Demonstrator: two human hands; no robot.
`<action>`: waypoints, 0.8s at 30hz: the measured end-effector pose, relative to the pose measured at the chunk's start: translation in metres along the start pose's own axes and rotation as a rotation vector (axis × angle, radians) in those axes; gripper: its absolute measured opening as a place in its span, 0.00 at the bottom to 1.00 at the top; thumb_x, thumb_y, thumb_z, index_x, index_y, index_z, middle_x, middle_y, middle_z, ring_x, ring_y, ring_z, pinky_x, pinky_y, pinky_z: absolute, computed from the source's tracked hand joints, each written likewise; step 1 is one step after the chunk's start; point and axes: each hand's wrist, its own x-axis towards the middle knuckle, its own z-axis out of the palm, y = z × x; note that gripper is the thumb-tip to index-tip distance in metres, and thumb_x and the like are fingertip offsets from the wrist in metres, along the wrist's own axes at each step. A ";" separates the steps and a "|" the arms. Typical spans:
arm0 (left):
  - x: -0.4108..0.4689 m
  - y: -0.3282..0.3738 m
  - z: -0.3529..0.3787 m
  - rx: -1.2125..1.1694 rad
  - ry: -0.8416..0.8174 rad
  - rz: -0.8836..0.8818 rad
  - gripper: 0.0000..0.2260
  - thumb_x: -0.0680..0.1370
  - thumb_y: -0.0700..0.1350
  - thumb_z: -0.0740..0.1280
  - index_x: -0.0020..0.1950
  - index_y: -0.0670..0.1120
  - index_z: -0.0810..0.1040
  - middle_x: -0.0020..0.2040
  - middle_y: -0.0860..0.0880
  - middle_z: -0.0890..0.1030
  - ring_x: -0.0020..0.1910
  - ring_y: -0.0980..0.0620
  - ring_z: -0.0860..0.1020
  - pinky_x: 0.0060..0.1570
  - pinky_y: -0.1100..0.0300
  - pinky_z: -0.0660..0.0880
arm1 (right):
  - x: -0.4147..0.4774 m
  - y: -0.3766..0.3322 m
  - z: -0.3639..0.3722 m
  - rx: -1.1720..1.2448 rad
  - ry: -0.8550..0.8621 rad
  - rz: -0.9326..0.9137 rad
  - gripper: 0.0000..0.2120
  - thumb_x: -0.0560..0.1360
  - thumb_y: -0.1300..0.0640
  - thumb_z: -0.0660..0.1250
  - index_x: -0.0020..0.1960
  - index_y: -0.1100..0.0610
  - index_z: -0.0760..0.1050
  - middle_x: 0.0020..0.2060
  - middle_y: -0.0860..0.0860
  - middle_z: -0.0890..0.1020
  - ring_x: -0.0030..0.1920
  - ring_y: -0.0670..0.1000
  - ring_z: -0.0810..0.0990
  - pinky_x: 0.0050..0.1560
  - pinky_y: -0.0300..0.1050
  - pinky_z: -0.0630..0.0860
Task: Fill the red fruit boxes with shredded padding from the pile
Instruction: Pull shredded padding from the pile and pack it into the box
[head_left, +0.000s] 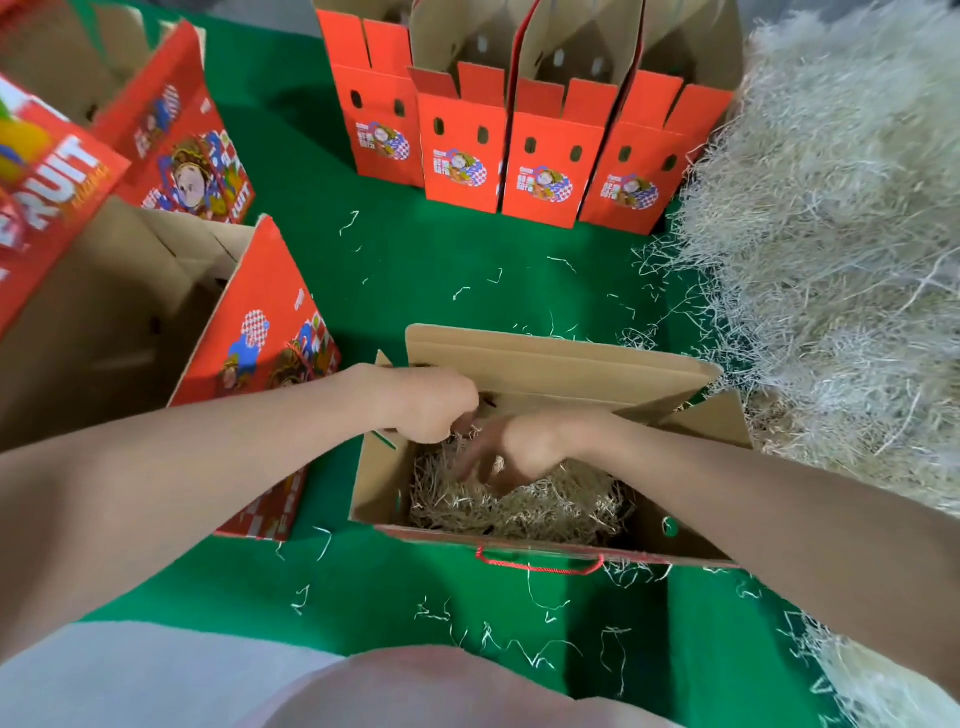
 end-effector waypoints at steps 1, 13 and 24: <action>0.001 0.000 0.001 0.020 -0.048 0.004 0.08 0.75 0.33 0.58 0.47 0.38 0.76 0.44 0.41 0.74 0.40 0.44 0.71 0.34 0.58 0.67 | 0.004 0.011 0.005 -0.122 -0.091 0.071 0.21 0.77 0.63 0.62 0.69 0.53 0.68 0.65 0.51 0.73 0.58 0.53 0.77 0.57 0.47 0.76; 0.071 0.053 0.023 0.300 -0.355 0.150 0.19 0.80 0.40 0.57 0.71 0.38 0.65 0.64 0.42 0.72 0.59 0.46 0.74 0.48 0.65 0.73 | 0.003 0.092 0.036 -0.379 -0.268 0.276 0.21 0.77 0.64 0.58 0.70 0.60 0.66 0.63 0.57 0.74 0.56 0.56 0.77 0.52 0.47 0.75; 0.105 0.037 0.078 0.333 -0.594 0.064 0.19 0.79 0.45 0.61 0.69 0.41 0.67 0.67 0.41 0.69 0.64 0.43 0.71 0.63 0.51 0.70 | 0.003 0.085 0.062 -0.389 -0.503 0.257 0.17 0.78 0.60 0.61 0.66 0.61 0.70 0.61 0.58 0.74 0.59 0.58 0.73 0.56 0.50 0.72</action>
